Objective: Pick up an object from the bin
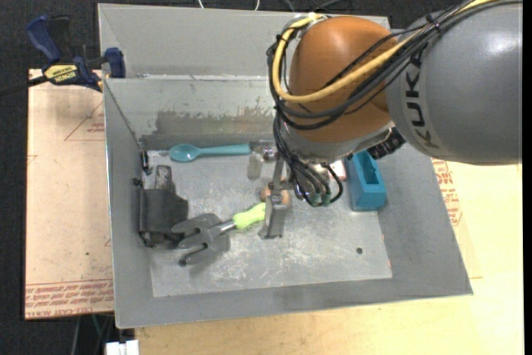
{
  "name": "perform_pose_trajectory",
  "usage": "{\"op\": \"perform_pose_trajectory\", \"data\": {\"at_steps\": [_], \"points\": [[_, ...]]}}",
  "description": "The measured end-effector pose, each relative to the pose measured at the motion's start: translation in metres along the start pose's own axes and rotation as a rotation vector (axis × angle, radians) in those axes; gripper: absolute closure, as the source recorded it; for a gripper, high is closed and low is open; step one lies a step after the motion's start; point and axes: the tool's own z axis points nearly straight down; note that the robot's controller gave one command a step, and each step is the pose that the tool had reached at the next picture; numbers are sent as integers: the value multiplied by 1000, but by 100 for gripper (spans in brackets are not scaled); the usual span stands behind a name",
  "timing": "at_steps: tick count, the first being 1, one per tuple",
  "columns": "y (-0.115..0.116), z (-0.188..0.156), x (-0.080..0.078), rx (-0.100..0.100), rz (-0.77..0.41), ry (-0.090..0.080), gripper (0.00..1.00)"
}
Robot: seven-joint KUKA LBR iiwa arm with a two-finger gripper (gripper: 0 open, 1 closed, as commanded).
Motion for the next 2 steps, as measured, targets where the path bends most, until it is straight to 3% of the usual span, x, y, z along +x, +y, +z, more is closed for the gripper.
{"op": "perform_pose_trajectory", "data": {"at_steps": [1,2], "points": [[-1,-4,-2,-1,4,-8,0],[16,50,2,-2,-88,-11,0]]}}
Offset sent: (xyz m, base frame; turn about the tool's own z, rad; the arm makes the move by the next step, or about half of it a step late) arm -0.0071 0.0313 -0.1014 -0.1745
